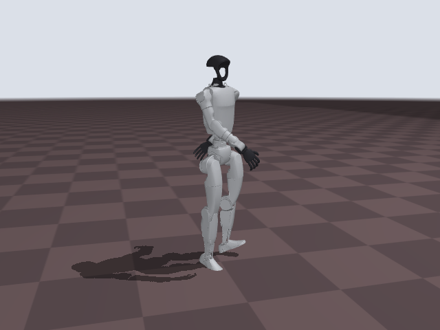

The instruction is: In place motions

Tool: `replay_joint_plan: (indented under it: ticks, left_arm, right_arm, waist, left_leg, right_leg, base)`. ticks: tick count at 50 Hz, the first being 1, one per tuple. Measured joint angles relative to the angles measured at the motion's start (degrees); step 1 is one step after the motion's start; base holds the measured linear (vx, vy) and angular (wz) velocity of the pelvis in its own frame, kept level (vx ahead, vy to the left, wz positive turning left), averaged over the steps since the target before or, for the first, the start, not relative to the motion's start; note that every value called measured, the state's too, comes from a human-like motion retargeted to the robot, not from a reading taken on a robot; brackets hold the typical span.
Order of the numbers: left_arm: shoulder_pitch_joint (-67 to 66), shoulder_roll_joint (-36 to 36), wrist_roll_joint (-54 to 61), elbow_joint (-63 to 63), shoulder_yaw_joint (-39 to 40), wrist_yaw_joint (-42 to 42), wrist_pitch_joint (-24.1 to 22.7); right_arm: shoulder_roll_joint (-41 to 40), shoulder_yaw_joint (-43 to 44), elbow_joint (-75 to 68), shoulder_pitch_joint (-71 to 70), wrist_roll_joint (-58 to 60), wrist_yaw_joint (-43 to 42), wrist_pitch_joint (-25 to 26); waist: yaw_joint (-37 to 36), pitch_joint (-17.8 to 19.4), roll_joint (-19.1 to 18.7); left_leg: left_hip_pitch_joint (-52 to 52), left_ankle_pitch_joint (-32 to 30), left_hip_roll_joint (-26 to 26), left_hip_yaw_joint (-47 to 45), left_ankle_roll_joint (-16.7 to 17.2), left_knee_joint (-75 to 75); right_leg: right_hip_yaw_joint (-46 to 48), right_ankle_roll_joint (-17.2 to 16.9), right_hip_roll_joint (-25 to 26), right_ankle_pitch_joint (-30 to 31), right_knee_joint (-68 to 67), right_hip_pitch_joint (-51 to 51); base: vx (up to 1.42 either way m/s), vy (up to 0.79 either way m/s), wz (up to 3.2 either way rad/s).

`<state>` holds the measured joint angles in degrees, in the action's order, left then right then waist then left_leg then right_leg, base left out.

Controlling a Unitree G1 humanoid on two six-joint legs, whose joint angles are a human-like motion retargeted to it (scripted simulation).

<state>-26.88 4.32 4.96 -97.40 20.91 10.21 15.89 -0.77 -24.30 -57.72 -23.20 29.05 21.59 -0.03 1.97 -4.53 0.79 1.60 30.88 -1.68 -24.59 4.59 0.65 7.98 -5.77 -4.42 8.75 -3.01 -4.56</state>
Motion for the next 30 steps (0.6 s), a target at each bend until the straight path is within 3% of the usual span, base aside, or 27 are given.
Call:
replay_joint_plan:
  ticks: [5,13,18,22,25,30]
  left_arm:
    - [1.11,0.37,2.71,0.00,-0.50,-1.48,0.99]
    - [22.85,2.57,5.42,0.01,-10.14,-2.57,-2.43]
    - [37.82,2.13,4.08,6.31,-15.76,2.11,-0.78]
    - [47.12,-0.19,3.58,14.92,-16.27,4.27,-2.89]
    - [51.57,-1.66,3.25,22.33,-17.14,4.41,-5.04]
    - [52.47,-0.90,-0.47,32.41,-21.37,4.47,-9.57]
  right_arm:
    - [1.25,-1.60,4.25,-0.98,2.96,-5.46,-4.57]
    - [3.71,1.95,-10.65,11.36,7.51,-6.71,-1.21]
    - [6.87,13.00,-32.18,19.78,2.02,-18.20,4.99]
    - [10.99,25.46,-39.68,28.09,-9.32,-25.39,10.80]
    - [13.75,33.11,-39.68,35.02,-17.83,-26.18,9.16]
    - [16.25,38.77,-39.68,41.89,-20.06,-25.34,9.38]
  waist:
    - [0.46,-0.44,0.96]
    - [0.18,-1.61,1.74]
    - [1.50,-2.12,1.26]
    - [1.61,-1.64,0.73]
    - [1.26,-1.20,0.77]
    - [0.44,-1.03,0.78]
  left_leg:
    - [-0.20,-0.24,0.09,0.33,0.07,-0.13]
    - [-1.54,-0.40,0.06,1.43,-0.34,-0.77]
    - [-2.91,-0.63,0.33,3.61,-0.91,-1.28]
    - [-4.04,-0.66,0.70,5.06,-1.25,-1.86]
    - [-4.62,-0.67,1.23,5.85,-1.38,-2.19]
    - [-4.96,-0.64,1.84,6.33,-1.45,-2.39]
  right_leg:
    - [0.49,0.13,-0.19,-0.08,0.09,0.21]
    - [2.28,-0.03,-0.66,-0.82,0.21,0.78]
    - [5.49,-0.26,-1.30,-1.41,0.70,1.86]
    - [6.87,-0.32,-1.80,-1.86,0.99,2.32]
    - [7.56,-0.22,-2.34,-2.04,1.23,2.51]
    - [7.89,-0.01,-2.97,-2.21,1.34,2.54]
  base:
    - [0.00,0.00,0.00]
    - [0.01,0.00,0.06]
    - [0.00,0.04,0.44]
    - [-0.04,0.06,0.25]
    - [0.00,0.00,0.00]
    - [0.00,0.00,0.00]
